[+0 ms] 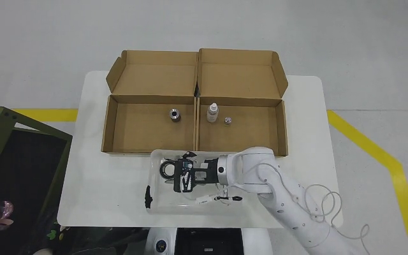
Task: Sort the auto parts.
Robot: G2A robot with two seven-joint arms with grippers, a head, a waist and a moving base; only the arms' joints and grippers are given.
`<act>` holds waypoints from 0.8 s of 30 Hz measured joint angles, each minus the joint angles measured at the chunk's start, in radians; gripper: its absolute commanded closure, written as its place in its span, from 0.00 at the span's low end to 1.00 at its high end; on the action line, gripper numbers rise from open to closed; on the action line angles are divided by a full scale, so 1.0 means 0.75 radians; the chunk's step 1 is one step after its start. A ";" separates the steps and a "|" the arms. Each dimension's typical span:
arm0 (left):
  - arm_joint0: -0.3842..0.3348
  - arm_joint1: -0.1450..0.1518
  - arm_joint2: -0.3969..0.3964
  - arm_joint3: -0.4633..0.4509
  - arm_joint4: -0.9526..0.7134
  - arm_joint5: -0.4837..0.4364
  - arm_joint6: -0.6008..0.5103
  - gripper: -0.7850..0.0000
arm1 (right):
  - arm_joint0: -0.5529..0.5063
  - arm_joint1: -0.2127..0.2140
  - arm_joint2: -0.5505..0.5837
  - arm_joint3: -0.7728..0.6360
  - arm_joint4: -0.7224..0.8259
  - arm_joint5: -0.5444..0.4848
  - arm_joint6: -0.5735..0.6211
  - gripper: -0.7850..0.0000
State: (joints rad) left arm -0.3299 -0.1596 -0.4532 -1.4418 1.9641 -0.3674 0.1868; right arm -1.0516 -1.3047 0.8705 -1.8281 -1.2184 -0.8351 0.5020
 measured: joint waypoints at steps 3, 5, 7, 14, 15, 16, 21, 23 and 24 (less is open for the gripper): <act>0.000 0.000 0.000 0.000 0.000 0.000 0.000 0.00 | 0.016 -0.001 -0.004 0.020 0.015 0.008 -0.007 1.00; 0.000 0.000 0.000 0.000 0.000 0.000 0.000 0.00 | 0.029 -0.002 -0.004 0.037 0.025 0.016 -0.012 1.00; 0.000 0.000 0.000 0.000 0.000 0.000 0.000 0.00 | 0.043 -0.003 -0.004 0.054 0.034 0.024 -0.018 1.00; 0.000 0.000 0.000 0.000 0.000 0.000 0.000 0.00 | 0.101 -0.010 -0.011 0.104 0.072 0.056 -0.035 1.00; 0.000 0.000 0.000 0.000 0.000 0.000 0.000 0.00 | 0.111 -0.011 -0.012 0.110 0.077 0.062 -0.037 1.00; 0.000 0.000 0.000 0.000 0.000 0.000 0.000 0.00 | 0.121 -0.013 -0.012 0.117 0.082 0.069 -0.039 1.00; 0.000 0.000 0.000 0.000 0.000 0.000 0.000 0.00 | 0.189 -0.025 -0.023 0.175 0.116 0.113 -0.044 1.00; 0.000 0.000 0.000 0.000 0.000 0.000 0.000 0.00 | 0.223 -0.032 -0.031 0.205 0.124 0.135 -0.045 1.00; 0.000 0.000 0.000 0.000 0.000 0.000 0.000 0.00 | 0.236 -0.035 -0.035 0.219 0.127 0.146 -0.045 1.00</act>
State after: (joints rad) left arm -0.3299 -0.1596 -0.4532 -1.4418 1.9641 -0.3674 0.1868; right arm -0.8743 -1.3311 0.8442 -1.6637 -1.1230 -0.7260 0.4685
